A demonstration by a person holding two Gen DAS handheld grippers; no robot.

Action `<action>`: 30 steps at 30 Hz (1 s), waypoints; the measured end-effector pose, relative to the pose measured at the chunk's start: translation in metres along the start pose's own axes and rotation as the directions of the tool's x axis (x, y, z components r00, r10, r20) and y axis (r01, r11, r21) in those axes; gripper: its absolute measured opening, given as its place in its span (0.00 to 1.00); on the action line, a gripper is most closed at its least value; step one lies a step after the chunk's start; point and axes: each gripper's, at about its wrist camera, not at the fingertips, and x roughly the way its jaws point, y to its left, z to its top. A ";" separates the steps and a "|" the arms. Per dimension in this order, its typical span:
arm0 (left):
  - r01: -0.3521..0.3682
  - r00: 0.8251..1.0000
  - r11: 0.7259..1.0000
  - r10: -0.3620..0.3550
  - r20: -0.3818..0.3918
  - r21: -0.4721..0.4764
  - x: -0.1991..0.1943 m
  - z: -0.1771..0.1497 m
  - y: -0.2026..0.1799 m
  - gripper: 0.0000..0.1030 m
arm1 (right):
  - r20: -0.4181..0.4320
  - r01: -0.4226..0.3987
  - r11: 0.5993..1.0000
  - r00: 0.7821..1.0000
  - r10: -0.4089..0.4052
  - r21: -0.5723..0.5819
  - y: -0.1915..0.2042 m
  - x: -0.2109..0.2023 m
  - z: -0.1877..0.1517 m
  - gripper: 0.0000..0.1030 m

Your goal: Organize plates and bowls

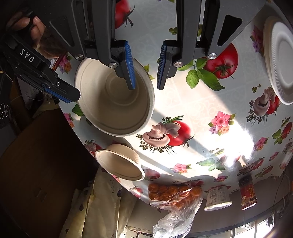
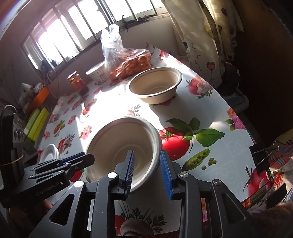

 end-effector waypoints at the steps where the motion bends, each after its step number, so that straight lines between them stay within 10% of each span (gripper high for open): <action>1: -0.002 1.000 1.000 0.002 0.003 0.000 0.000 0.000 0.000 0.25 | 0.002 -0.001 1.000 1.000 0.001 0.000 -0.001 0.000 0.000 0.29; 30: 0.027 0.997 0.999 -0.030 0.068 0.043 0.012 0.058 0.009 0.25 | 0.091 0.054 0.998 0.995 -0.052 -0.015 -0.015 0.002 0.051 0.33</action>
